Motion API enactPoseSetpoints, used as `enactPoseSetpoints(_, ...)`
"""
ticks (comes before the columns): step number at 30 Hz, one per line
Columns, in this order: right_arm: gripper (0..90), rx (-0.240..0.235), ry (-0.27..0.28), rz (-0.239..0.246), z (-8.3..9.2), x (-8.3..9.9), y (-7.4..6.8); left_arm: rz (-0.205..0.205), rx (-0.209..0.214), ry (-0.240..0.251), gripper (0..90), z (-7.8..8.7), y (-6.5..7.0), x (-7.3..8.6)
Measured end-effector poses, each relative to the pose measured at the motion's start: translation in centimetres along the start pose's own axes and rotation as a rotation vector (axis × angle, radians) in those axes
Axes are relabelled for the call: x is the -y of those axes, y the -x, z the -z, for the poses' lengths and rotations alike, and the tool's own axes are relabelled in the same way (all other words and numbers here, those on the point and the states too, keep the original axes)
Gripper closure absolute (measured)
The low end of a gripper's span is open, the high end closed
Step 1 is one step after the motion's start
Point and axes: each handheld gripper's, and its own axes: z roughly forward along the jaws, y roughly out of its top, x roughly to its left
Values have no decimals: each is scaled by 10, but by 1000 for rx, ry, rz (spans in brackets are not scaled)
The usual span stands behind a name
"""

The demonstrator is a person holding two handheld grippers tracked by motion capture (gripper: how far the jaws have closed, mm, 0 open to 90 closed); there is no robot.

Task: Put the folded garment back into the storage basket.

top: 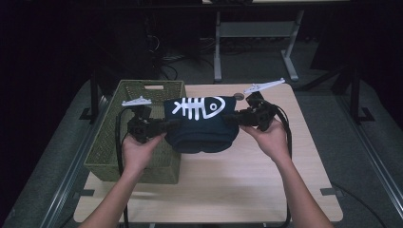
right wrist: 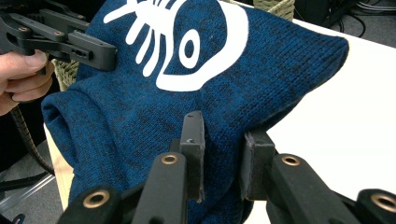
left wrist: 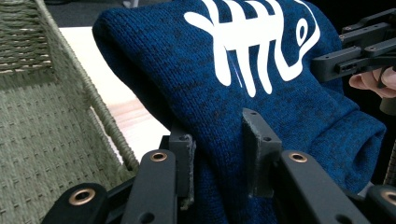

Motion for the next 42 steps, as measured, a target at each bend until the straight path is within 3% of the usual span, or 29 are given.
enactPoseSetpoints(42,742,-51,-13,39,-63,-37,-30,41,-104,18,682,50,-46,7)
